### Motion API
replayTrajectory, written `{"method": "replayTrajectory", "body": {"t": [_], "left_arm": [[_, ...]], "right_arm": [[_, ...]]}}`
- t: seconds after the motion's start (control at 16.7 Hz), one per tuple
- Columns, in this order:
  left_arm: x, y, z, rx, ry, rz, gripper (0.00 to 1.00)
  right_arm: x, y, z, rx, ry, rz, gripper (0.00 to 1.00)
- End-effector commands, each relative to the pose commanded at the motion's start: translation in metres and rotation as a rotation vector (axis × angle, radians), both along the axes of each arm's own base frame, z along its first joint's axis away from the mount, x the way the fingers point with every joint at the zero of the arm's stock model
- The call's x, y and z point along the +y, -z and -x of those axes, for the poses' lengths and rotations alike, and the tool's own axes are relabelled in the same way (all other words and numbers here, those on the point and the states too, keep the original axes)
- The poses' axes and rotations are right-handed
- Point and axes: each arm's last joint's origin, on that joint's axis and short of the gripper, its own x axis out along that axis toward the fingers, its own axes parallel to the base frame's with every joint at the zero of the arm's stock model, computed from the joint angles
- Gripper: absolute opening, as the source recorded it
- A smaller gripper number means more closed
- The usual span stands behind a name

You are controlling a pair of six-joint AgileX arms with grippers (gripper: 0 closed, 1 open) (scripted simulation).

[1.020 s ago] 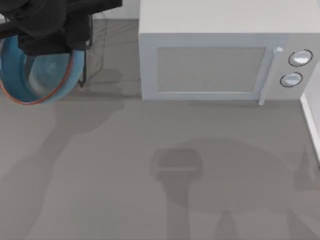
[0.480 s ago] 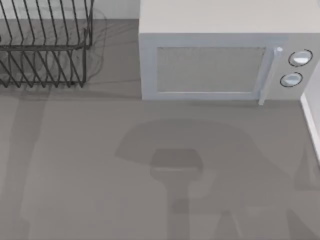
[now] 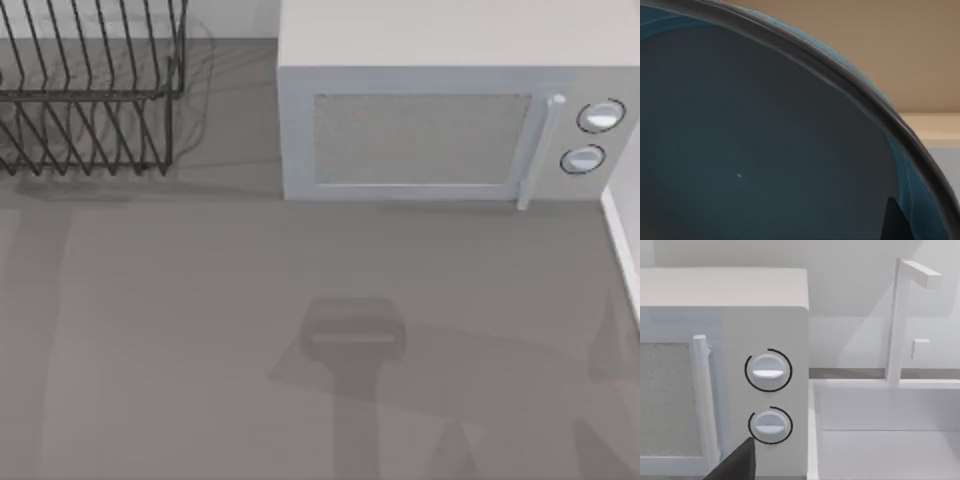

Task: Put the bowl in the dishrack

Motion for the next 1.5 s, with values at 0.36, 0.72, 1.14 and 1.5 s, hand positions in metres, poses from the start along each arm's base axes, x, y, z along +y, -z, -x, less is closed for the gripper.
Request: {"method": "replayTrajectory", "body": {"t": [0.36,0.72,1.14,1.5], "left_arm": [[0.001,0.002,-0.012,0.001,0.004,0.001,0.00],[0.008,0.048,-0.104,0.010,0.005,0.002,0.00],[0.002,0.157,-0.189,-0.019,0.001,-0.005,0.00],[-0.004,0.200,-0.200,0.000,0.000,0.000,0.00]], "right_arm": [[0.000,0.000,0.000,0.000,0.000,0.000,1.00],[0.000,0.000,0.000,0.000,0.000,0.000,1.00],[0.000,0.000,0.000,0.000,0.000,0.000,1.00],[0.000,0.000,0.000,0.000,0.000,0.000,1.00]]}}
